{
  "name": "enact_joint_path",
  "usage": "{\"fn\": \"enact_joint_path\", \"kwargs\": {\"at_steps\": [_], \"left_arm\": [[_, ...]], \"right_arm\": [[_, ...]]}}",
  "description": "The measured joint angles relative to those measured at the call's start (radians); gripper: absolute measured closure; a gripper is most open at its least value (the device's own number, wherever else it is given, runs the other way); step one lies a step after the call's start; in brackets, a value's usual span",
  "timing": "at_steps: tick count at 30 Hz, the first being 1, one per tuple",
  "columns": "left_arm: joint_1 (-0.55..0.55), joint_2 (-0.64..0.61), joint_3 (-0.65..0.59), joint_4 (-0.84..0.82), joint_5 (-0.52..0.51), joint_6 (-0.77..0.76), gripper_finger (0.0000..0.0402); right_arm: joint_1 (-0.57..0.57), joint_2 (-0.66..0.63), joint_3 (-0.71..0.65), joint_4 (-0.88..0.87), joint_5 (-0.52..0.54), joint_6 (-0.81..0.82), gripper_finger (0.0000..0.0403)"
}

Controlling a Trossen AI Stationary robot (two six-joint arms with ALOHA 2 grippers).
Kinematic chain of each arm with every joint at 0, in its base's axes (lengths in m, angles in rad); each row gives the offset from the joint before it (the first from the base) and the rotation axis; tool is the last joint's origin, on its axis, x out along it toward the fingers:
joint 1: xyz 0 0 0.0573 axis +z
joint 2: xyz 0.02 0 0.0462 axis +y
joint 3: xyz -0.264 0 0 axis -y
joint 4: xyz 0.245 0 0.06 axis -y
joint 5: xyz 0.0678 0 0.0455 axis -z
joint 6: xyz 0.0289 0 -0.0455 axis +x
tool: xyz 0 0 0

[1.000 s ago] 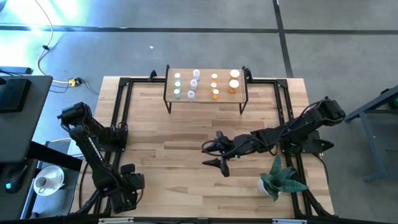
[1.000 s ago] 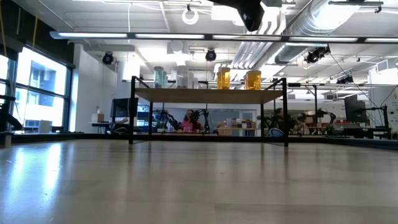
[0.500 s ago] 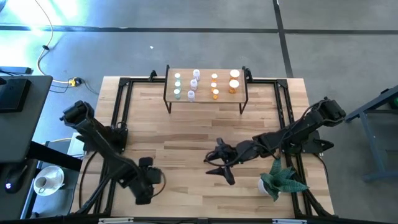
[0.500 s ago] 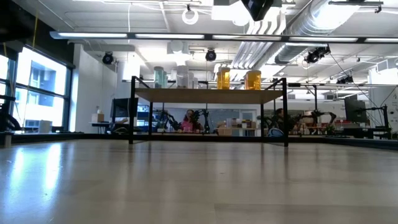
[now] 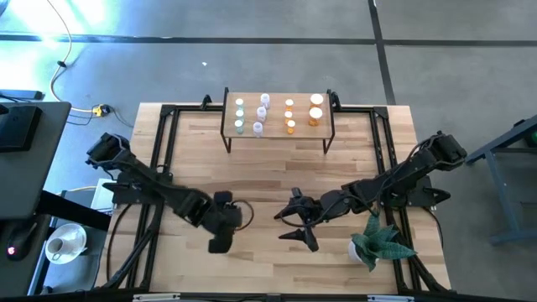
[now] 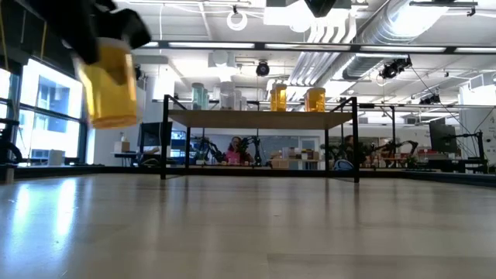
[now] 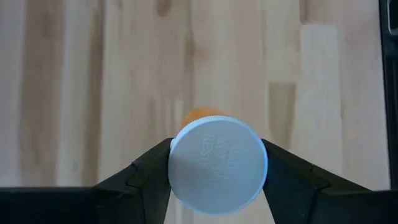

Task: Pick and place medicine bottles onto shelf by color
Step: Put the large orange pill bottle on the shelf aligned with the other large orange pill bottles

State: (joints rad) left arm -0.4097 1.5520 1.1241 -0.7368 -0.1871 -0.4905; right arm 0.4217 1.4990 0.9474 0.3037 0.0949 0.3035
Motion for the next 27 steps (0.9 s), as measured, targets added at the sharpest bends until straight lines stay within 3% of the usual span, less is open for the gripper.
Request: {"fn": "enact_joint_path", "kwargs": {"at_steps": [14,27], "left_arm": [[0.157,0.000,0.087,0.059,0.004,0.278,0.0204],[0.166,0.000,0.098,0.192,0.006,0.448,0.0204]], "right_arm": [[-0.097,0.000,0.005,-0.002,-0.045,0.035,0.0103],[-0.077,0.001,0.146,-0.255,-0.070,-0.021,0.0103]]}}
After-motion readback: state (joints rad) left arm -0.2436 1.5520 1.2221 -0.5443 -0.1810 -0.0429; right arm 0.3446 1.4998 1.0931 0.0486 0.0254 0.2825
